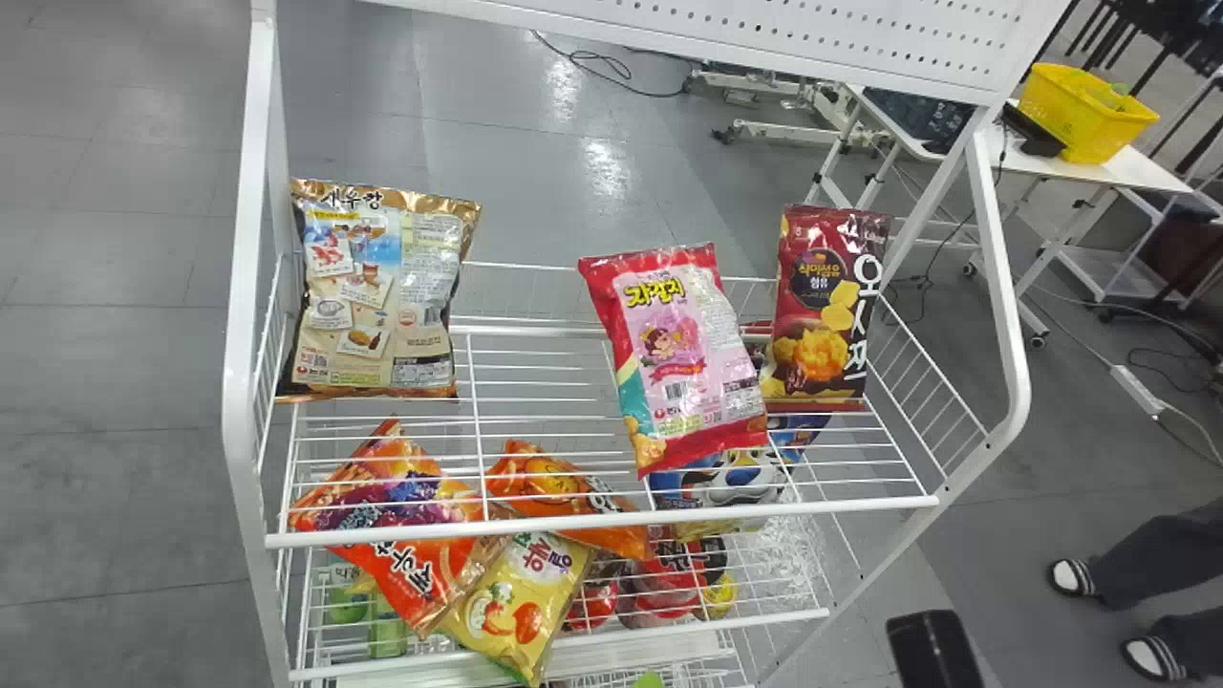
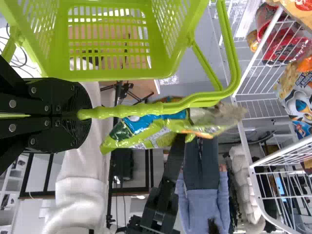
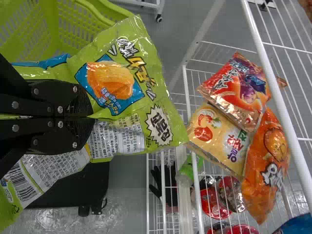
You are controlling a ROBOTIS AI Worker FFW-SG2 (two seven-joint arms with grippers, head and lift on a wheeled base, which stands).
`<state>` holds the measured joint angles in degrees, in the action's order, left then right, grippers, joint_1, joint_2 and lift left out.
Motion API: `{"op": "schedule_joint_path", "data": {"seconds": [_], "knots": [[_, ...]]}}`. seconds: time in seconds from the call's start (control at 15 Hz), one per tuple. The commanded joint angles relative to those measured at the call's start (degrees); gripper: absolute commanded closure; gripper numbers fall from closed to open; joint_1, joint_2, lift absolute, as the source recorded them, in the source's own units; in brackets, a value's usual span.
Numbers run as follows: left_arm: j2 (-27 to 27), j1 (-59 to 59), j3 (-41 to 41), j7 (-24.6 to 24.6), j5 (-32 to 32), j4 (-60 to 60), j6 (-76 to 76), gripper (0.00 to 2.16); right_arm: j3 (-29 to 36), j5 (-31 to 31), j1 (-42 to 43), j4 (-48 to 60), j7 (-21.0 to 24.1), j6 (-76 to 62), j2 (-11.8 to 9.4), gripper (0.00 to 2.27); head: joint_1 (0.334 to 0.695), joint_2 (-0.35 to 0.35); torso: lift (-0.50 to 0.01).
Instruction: Hold basket handle with left hand then pick Gkobukchip with right hand and place into basket
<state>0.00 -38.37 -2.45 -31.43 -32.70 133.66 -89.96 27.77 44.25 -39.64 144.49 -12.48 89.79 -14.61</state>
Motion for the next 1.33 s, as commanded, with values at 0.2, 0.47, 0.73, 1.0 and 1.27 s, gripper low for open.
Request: {"op": "schedule_joint_path", "data": {"seconds": [0.2,0.47,0.73,1.0,1.27], "knots": [[-0.1,-0.3,-0.5,0.1,0.0,1.1,-0.1,1.97,-14.1,-5.1,0.7,-1.9,3.3,0.3,-1.2,1.65,0.695,-0.350,-0.032],[-0.1,-0.3,-0.5,0.0,0.0,1.2,-0.1,1.97,-25.0,-9.3,2.8,-6.1,6.2,0.3,-1.5,1.65,0.695,-0.350,-0.032],[-0.1,0.0,-0.3,-0.2,-0.1,1.1,-0.1,1.97,-34.0,-14.4,5.9,-12.6,8.1,0.3,-1.6,1.65,0.695,-0.350,-0.032],[-0.1,0.1,0.4,-0.6,-0.4,1.0,-0.1,1.97,-38.1,-15.9,7.3,-18.1,9.1,-4.6,-1.6,1.59,0.695,-0.350,-0.032],[-0.1,0.3,1.4,-0.7,-0.5,0.6,-0.1,1.97,-37.3,-19.1,7.5,-17.4,8.6,-8.8,-2.9,0.00,0.695,-0.350,-0.032]]}}
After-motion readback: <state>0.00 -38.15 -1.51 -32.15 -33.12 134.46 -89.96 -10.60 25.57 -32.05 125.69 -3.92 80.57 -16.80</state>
